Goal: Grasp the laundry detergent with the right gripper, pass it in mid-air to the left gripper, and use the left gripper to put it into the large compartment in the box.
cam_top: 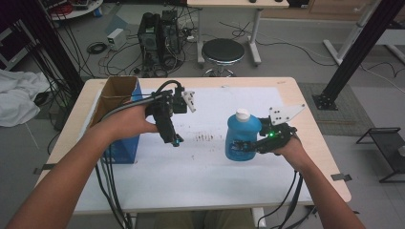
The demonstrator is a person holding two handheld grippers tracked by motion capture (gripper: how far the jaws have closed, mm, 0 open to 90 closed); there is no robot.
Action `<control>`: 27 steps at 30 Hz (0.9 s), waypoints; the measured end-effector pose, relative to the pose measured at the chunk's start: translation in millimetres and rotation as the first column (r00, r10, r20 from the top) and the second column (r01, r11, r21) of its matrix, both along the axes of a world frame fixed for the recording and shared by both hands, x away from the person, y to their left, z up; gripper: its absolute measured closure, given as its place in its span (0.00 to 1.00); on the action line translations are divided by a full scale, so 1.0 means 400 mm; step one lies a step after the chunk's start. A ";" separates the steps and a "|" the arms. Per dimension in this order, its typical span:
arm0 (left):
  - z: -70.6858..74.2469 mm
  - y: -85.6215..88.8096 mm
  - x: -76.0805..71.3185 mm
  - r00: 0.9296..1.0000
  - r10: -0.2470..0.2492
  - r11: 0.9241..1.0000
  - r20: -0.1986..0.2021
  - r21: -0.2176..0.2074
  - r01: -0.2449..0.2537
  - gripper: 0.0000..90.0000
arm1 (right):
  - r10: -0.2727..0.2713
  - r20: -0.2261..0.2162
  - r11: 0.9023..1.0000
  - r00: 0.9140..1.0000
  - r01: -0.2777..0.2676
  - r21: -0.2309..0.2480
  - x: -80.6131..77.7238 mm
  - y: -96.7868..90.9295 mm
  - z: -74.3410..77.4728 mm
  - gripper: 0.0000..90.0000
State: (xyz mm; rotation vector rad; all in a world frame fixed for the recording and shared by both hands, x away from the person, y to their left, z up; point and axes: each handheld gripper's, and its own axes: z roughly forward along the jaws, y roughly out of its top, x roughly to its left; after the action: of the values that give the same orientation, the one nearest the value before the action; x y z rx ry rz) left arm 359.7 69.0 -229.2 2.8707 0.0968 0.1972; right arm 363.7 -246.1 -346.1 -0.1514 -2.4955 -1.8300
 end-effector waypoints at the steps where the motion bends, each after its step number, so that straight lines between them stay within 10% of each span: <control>1: 0.002 -0.004 -0.003 1.000 -0.004 1.000 -0.001 -0.002 0.004 0.07 | 0.005 -0.005 1.000 1.000 -0.005 -0.011 -0.001 0.004 0.000 0.49; 27: 0.063 -0.137 -0.026 0.997 -0.055 0.997 -0.054 0.054 0.058 0.07 | 0.049 0.036 0.998 0.998 -0.048 -0.031 0.004 0.105 -0.013 0.49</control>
State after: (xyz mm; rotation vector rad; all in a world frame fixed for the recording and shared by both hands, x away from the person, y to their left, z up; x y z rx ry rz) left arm 349.2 14.3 -203.9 2.9299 0.0205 0.1147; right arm 365.1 -203.9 -351.2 -0.0584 -2.5280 -1.7936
